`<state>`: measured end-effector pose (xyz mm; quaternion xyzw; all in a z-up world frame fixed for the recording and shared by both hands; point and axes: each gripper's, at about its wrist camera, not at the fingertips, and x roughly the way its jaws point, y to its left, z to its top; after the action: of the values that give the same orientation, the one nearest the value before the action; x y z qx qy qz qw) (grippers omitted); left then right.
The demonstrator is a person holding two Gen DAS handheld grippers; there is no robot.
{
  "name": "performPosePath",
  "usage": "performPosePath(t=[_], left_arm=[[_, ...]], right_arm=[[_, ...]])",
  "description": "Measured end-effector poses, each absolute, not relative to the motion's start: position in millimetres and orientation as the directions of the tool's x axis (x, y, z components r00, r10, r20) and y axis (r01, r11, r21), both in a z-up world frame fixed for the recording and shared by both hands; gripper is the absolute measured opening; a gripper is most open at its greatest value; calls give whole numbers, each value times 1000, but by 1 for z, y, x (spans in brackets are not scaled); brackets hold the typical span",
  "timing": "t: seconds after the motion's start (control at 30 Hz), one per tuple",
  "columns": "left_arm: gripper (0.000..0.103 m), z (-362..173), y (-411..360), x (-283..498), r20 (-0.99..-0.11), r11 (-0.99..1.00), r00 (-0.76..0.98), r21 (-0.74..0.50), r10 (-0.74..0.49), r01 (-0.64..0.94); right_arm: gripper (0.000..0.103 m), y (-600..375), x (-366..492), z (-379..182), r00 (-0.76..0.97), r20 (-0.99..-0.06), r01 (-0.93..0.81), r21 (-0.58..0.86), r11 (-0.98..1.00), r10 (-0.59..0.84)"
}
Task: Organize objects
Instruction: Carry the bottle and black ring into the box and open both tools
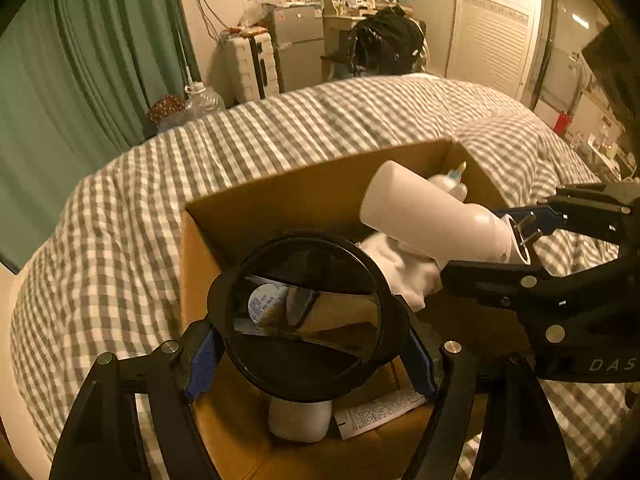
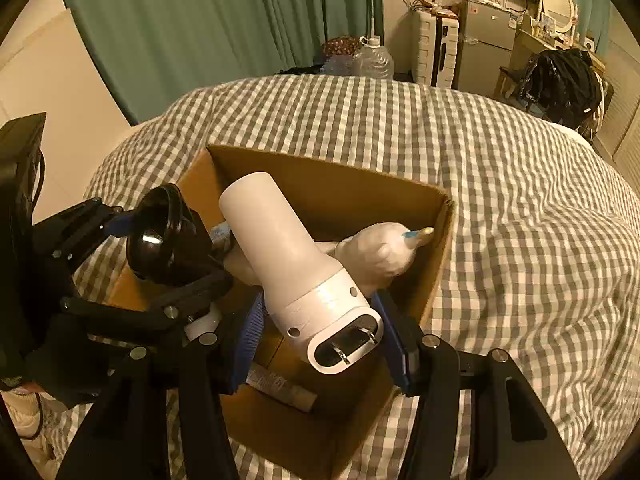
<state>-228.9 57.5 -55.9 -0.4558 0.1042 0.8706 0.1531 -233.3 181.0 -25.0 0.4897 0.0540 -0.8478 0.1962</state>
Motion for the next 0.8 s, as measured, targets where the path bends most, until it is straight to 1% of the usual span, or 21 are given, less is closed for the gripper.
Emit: performPosePath(t=[0.27,0.43,0.5,0.57,0.63,0.67,0.8], left_arm=[[78,-76,60,-232,-839,-924,-511,26,188,-382],[80,-77,62,-232,-840,-915,-508,34,192,-403],[84,-75,63,-232,-841,-915,-508,41,186,-402],[91,-71,64,-231,-833,-916,-524,56,176,-397],[95,-66,65,-230,-824,-916,-537,58,180,-396],[98,-62,66,-229,-819,-916,-544,59,182,-396],[99,-45,67,-228,-807,-921,-568,85,160,-379]], right_arm=[[54,177,-240,-43,-421,-868,393,86,-916,-262],[54,174,-239,-44,-424,-872,392,68,-917,-246],[54,172,-238,-42,-433,-868,391,61,-918,-242],[55,172,-237,-36,-447,-860,388,62,-919,-247],[58,171,-236,-29,-455,-855,388,62,-920,-250],[62,171,-235,-25,-466,-851,384,51,-922,-241],[73,173,-233,-10,-507,-832,366,29,-930,-225]])
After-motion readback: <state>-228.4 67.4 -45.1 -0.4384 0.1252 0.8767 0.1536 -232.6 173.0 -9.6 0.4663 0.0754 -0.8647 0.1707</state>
